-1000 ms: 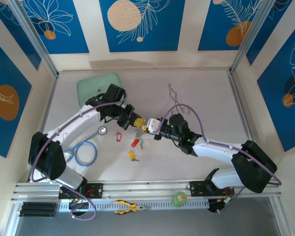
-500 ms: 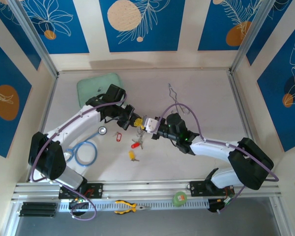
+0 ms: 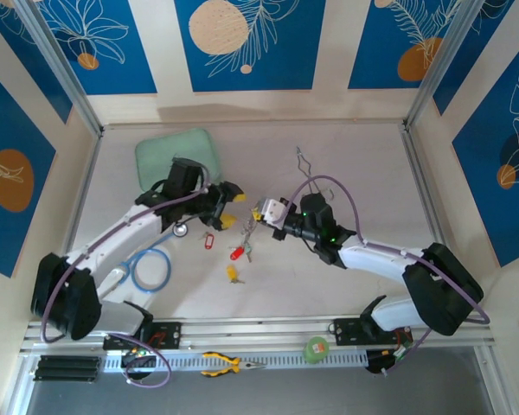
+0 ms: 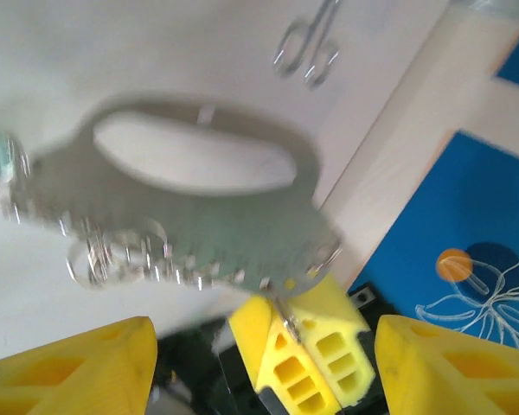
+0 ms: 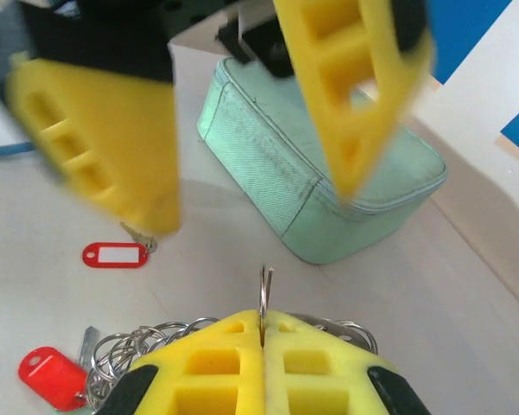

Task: Put the keys on the keyring

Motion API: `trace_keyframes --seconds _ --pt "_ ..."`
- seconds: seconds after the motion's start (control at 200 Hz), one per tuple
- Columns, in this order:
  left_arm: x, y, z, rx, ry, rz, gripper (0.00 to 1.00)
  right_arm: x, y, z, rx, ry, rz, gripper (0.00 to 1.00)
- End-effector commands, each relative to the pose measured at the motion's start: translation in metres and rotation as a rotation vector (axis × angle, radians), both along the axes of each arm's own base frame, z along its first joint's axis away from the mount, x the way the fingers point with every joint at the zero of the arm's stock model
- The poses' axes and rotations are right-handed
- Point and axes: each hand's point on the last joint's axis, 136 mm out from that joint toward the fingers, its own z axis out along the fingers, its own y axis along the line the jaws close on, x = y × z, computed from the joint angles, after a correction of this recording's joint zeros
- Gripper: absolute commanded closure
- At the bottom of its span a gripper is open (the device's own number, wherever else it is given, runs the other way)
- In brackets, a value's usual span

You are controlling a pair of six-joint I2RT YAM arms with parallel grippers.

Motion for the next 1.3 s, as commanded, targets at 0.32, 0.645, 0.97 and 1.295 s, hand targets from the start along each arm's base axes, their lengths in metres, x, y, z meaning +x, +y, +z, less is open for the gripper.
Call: trace_keyframes --seconds 0.32,0.645,0.97,1.295 --pt "0.016 0.019 0.082 0.487 -1.459 -0.481 0.50 -0.022 -0.021 0.053 0.123 0.157 0.260 1.00" --pt "-0.052 -0.016 0.059 0.472 -1.924 -0.983 0.53 -0.034 -0.023 0.059 0.009 0.047 0.317 1.00" --pt "-0.063 -0.044 0.041 0.437 -1.993 -1.097 0.59 -0.044 -0.017 0.063 -0.032 -0.002 0.364 1.00" --pt "-0.068 -0.055 0.034 0.386 -1.978 -1.138 0.72 -0.052 -0.011 0.069 -0.030 -0.025 0.383 1.00"
